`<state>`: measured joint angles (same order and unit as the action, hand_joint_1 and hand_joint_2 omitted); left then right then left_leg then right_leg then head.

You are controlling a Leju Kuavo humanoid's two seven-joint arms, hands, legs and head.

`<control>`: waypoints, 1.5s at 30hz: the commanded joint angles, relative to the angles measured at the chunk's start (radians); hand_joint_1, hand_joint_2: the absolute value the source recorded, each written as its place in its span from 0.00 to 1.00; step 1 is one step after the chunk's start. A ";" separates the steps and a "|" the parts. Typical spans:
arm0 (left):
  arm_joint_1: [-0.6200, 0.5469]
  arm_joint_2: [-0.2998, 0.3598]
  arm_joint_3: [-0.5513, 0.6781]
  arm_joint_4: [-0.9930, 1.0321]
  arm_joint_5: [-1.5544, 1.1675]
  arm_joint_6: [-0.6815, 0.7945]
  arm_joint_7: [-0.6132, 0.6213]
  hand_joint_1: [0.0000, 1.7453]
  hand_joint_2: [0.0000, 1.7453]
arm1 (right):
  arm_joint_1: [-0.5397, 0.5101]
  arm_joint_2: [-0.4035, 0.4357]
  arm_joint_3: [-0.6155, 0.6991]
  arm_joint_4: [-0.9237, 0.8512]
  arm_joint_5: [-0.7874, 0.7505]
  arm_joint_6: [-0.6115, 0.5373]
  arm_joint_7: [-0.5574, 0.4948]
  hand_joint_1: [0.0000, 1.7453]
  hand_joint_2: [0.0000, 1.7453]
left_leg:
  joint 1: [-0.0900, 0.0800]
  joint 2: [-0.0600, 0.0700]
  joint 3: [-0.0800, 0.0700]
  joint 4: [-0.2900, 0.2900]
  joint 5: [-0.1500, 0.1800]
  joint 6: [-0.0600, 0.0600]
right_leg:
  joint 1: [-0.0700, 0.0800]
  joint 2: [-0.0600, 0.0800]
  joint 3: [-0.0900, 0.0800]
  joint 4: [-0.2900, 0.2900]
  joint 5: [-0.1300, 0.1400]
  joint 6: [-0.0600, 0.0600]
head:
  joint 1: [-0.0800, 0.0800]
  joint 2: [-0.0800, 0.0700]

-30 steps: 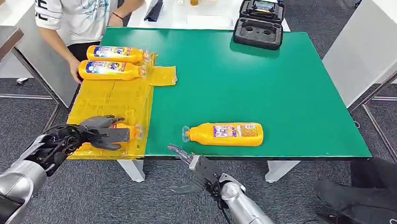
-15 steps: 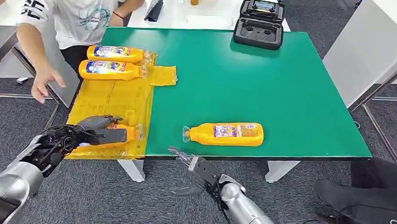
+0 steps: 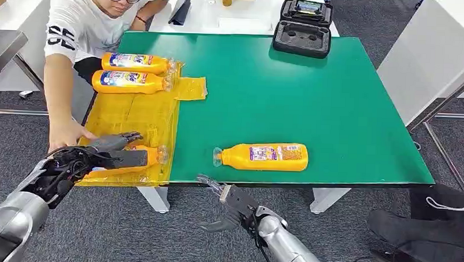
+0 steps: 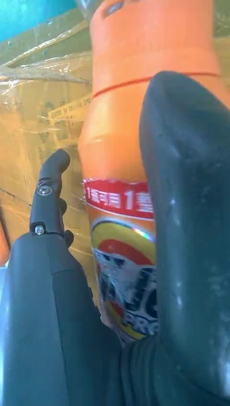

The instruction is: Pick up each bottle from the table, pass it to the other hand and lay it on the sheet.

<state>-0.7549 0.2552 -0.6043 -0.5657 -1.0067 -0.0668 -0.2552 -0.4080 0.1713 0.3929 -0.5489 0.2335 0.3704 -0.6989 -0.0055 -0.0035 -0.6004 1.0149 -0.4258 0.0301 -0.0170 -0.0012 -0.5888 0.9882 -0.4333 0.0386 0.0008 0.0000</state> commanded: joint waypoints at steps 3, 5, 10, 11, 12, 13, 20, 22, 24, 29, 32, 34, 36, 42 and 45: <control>-0.004 -0.107 0.132 -0.063 -0.005 0.341 -0.032 0.00 0.00 | -0.025 -0.001 -0.025 0.041 0.017 0.010 0.001 0.00 1.00 | 0.001 -0.002 0.000 0.000 0.000 -0.001 | 0.001 -0.002 0.000 0.000 -0.001 -0.001 | 0.000 0.000; 0.021 -0.144 0.191 -0.136 0.039 0.442 -0.092 0.00 0.00 | -0.023 0.002 -0.029 0.041 0.026 0.006 0.001 0.00 1.00 | 0.002 -0.005 0.000 0.001 0.000 -0.001 | 0.002 -0.006 0.002 0.000 -0.001 -0.001 | 0.000 0.000; 0.101 -0.191 0.300 -0.282 0.227 0.594 -0.284 0.00 0.00 | -0.028 0.015 -0.027 0.084 0.028 0.022 0.001 0.00 1.00 | 0.000 -0.002 0.001 0.000 0.000 -0.001 | 0.000 -0.002 0.001 -0.001 -0.001 -0.001 | 0.000 0.000; 0.124 -0.196 0.315 -0.301 0.273 0.615 -0.317 0.00 0.00 | -0.026 0.016 -0.027 0.084 0.023 0.024 0.001 0.00 1.00 | 0.001 -0.002 0.001 0.000 -0.001 -0.001 | 0.001 -0.002 0.002 -0.001 -0.001 -0.001 | 0.000 0.000; 0.144 -0.204 0.332 -0.327 0.314 0.626 -0.343 0.00 0.00 | -0.025 0.015 -0.024 0.080 0.021 0.019 0.001 0.00 1.00 | 0.001 -0.001 0.002 0.000 -0.001 -0.001 | 0.001 -0.001 0.002 -0.001 -0.001 -0.001 | 0.000 0.000; 0.180 -0.212 0.353 -0.374 0.405 0.622 -0.400 0.00 0.00 | -0.020 0.012 -0.023 0.067 0.009 0.022 0.001 0.00 1.00 | 0.000 0.000 0.001 -0.001 -0.001 -0.001 | 0.000 0.000 0.001 -0.001 0.000 -0.001 | 0.000 0.000; 0.498 -0.169 0.304 -0.859 0.857 0.675 -0.443 0.00 0.00 | 0.029 -0.050 0.007 -0.118 -0.041 -0.060 0.001 0.00 1.00 | -0.001 0.003 0.001 -0.001 -0.002 -0.001 | 0.000 0.002 0.000 -0.002 0.000 -0.001 | -0.001 0.000; 0.551 -0.193 0.308 -0.879 0.857 0.663 -0.443 0.00 0.00 | 0.025 -0.059 -0.008 -0.163 -0.025 -0.099 0.001 0.00 1.00 | 0.000 0.003 0.001 0.000 -0.002 -0.001 | 0.000 0.002 0.000 -0.001 -0.001 -0.001 | 0.000 0.000; 0.587 -0.225 0.325 -0.876 0.848 0.645 -0.443 0.00 0.00 | 0.031 -0.077 -0.031 -0.245 -0.001 -0.113 0.027 0.00 1.00 | 0.000 0.003 0.002 0.000 -0.003 -0.002 | 0.000 0.002 0.001 -0.001 -0.002 -0.001 | 0.000 0.000; 0.615 -0.245 0.336 -0.872 0.826 0.672 -0.443 0.00 0.00 | -0.025 -0.134 -0.061 -0.356 0.028 -0.098 0.106 0.00 1.00 | 0.000 0.000 -0.002 0.001 -0.001 -0.001 | 0.000 -0.001 -0.002 -0.001 -0.001 -0.001 | 0.000 0.000; 0.626 -0.243 0.336 -0.883 0.809 0.697 -0.443 0.00 0.00 | -0.115 -0.150 -0.049 -0.357 0.056 -0.088 0.153 0.00 1.00 | -0.001 0.001 -0.003 0.001 -0.001 -0.001 | -0.001 0.001 -0.003 0.000 0.000 0.000 | 0.000 0.000; 0.627 -0.240 0.338 -0.883 0.805 0.705 -0.443 0.00 0.00 | -0.161 -0.155 -0.042 -0.348 0.071 -0.089 0.173 0.00 1.00 | -0.001 0.003 -0.004 0.002 -0.001 -0.001 | -0.001 0.003 -0.004 0.001 0.002 0.000 | 0.000 0.000; 0.623 -0.233 0.342 -0.873 0.816 0.701 -0.443 0.00 0.00 | -0.217 -0.164 -0.033 -0.331 0.081 -0.086 0.189 0.00 1.00 | -0.001 0.002 -0.004 0.001 0.001 0.001 | -0.001 0.001 -0.004 0.000 0.002 0.001 | 0.000 0.000; 0.606 -0.224 0.336 -0.851 0.830 0.705 -0.443 0.00 0.00 | -0.312 -0.199 0.010 -0.244 0.111 -0.079 0.232 0.00 1.00 | -0.001 0.001 -0.003 0.001 0.002 0.001 | 0.000 0.001 -0.002 0.000 0.002 0.002 | 0.000 0.000; 0.600 -0.218 0.326 -0.840 0.829 0.723 -0.443 0.00 0.00 | -0.401 -0.210 0.039 -0.112 0.123 -0.074 0.263 0.00 1.00 | -0.001 0.001 -0.002 0.001 0.002 0.001 | 0.000 0.001 -0.002 -0.001 0.002 0.002 | 0.000 0.000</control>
<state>-0.1252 0.0347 -0.2850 -1.4485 -0.1812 0.6416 -0.7008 -0.6042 0.0142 0.3521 -0.8858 0.3379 0.2869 -0.4776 -0.0067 -0.0036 -0.6032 1.0151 -0.4233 0.0324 -0.0181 -0.0011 -0.5908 0.9873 -0.4309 0.0415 0.0007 0.0000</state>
